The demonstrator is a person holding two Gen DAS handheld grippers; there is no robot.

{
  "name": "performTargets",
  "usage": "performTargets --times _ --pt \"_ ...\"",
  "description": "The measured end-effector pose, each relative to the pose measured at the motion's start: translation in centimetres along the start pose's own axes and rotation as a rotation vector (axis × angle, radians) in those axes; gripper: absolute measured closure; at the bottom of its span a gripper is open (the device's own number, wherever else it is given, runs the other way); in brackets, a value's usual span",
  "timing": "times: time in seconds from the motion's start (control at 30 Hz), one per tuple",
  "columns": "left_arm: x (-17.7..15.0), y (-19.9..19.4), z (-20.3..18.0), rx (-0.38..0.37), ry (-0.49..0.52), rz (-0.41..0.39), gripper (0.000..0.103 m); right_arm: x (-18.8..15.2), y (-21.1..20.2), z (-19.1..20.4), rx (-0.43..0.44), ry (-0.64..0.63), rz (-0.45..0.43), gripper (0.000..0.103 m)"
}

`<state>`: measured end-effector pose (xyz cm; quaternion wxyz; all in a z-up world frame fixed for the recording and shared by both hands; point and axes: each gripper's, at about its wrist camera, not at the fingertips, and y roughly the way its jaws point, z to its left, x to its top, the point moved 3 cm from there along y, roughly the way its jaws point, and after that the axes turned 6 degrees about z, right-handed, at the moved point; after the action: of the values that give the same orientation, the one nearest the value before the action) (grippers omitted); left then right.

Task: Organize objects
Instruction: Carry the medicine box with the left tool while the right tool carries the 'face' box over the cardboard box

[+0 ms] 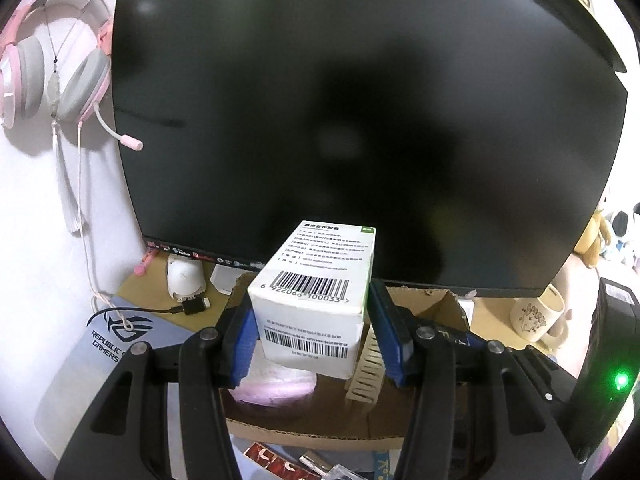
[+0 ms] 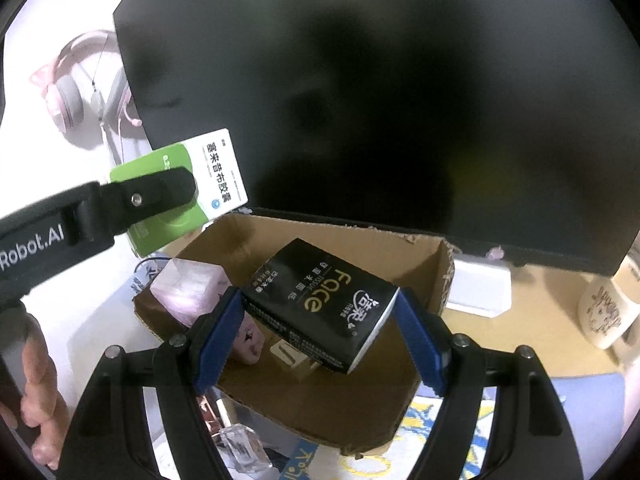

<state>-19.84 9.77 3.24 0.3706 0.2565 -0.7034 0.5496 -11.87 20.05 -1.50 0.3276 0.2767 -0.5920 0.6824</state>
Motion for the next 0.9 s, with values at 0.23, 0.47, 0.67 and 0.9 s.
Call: performTargets --times 0.23,0.47,0.67,0.9 --pt "-0.1 0.6 0.3 -0.021 -0.029 0.020 0.052 -0.1 -0.2 -0.2 -0.005 -0.005 -0.001 0.021" --pt "-0.3 1.5 0.3 -0.028 -0.029 0.038 0.052 -0.2 -0.1 -0.1 -0.006 -0.020 0.004 0.021" --pt "-0.2 1.7 0.7 -0.103 -0.063 0.048 0.052 -0.3 0.4 0.2 -0.018 -0.057 0.020 0.021" --pt "-0.5 2.7 0.3 -0.092 -0.068 0.078 0.052 -0.5 0.3 -0.4 -0.032 -0.064 0.028 0.021"
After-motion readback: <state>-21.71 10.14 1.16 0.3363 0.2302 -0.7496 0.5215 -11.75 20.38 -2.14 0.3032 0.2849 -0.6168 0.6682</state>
